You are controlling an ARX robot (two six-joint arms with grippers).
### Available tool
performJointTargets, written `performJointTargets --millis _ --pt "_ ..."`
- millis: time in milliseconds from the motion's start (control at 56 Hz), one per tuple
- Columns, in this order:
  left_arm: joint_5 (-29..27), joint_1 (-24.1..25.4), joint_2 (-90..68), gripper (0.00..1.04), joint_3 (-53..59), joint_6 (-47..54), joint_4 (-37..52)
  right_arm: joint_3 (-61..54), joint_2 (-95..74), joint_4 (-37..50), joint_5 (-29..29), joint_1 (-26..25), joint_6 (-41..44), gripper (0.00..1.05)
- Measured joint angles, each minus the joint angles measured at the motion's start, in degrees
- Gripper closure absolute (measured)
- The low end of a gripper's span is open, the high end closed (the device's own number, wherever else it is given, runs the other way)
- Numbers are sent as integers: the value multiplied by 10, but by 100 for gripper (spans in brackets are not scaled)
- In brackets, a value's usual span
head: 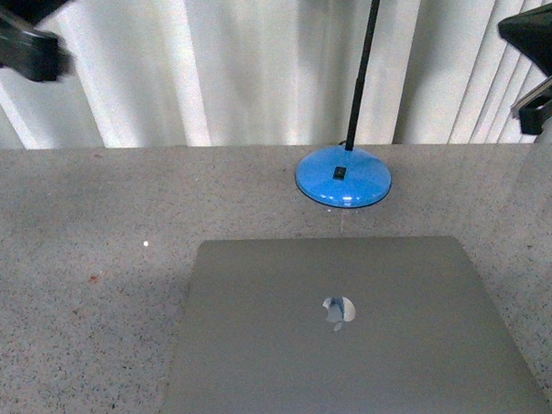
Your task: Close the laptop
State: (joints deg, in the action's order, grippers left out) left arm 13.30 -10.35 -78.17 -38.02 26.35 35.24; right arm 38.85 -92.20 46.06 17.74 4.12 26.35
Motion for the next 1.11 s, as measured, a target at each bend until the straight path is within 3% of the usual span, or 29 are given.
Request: performJointTargets --millis 232,339,393,500,696,821,1107 --pt "-23 122 136 101 89 -73 -61 -75 117 28 -75 0 -68 102" --pt "-18 158 184 101 115 -90 -97 -91 148 8 -118 0 -66 102" --pt "-45 168 210 101 136 -127 -71 -97 161 -13 -143 -3 -66 102" --pt "-72 168 258 101 181 -211 -23 -125 187 -5 -173 -18 -105 102" --pt "-87 151 307 101 249 -252 -18 -208 294 -16 -179 -42 -233 102" --pt "-130 113 344 101 276 -256 -19 -246 332 -16 -177 -41 -249 102" --pt "-132 104 420 101 323 -262 -50 -311 421 -43 -177 -41 -255 102"
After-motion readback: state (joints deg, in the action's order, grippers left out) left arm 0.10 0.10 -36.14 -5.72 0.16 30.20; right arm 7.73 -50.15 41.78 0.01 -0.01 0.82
